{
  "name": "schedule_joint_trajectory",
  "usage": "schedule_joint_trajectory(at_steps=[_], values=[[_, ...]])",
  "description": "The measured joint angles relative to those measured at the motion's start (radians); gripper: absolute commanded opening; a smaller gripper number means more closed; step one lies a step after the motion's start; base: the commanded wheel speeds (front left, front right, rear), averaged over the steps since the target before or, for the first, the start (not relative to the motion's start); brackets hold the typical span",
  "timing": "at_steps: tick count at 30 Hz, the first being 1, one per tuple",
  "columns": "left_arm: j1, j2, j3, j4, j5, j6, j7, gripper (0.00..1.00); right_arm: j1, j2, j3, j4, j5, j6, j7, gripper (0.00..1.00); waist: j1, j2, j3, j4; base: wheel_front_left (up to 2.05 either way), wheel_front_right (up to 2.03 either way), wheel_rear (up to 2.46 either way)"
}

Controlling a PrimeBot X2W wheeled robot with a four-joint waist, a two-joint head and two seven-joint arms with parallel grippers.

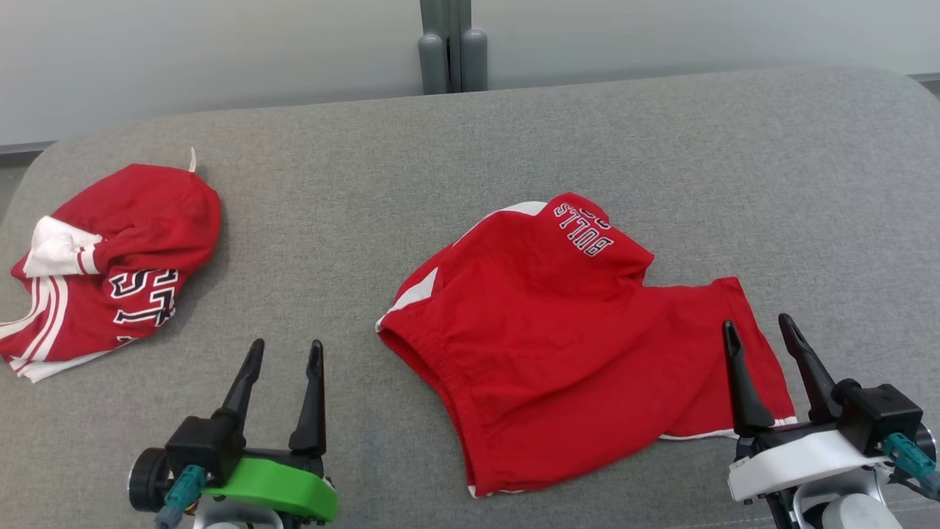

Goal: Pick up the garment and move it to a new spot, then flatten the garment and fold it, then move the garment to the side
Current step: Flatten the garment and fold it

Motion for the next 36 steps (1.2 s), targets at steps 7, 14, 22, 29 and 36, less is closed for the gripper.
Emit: schedule_joint_trajectory(at_steps=[7, 14, 22, 29, 36], values=[[0.011, 0.027, -0.185, 0.066, -0.033, 0.0, 0.0, 1.0, 0.005, 0.013, 0.014, -0.009, -0.016, 0.0, 0.0, 1.0, 0.0, 0.0, -0.002, 0.0, 0.0, 0.0, 0.0], [0.0, 0.056, -0.378, 0.153, -0.096, -0.002, 0.0, 1.0, -0.001, 0.012, 0.029, -0.005, -0.021, 0.0, 0.0, 1.0, 0.0, 0.0, 0.0, -0.013, 0.0, 0.0, 0.0], [-0.042, 0.062, -0.566, 0.263, -0.173, -0.002, 0.0, 1.0, -0.002, 0.005, 0.043, 0.002, -0.02, 0.0, 0.0, 1.0, 0.0, 0.0, 0.004, -0.039, 0.0, 0.0, 0.0], [-0.088, 0.06, -0.656, 0.327, -0.244, -0.002, 0.0, 0.04, -0.007, -0.004, 0.045, 0.002, -0.018, 0.0, 0.0, 1.0, 0.0, 0.0, 0.012, -0.061, 0.0, 0.0, 0.0], [-0.127, 0.063, -0.545, 0.263, -0.244, -0.002, 0.0, 0.0, -0.007, -0.007, 0.033, -0.003, -0.016, 0.0, 0.0, 1.0, 0.0, 0.0, 0.017, -0.056, 0.0, 0.0, 0.0]])
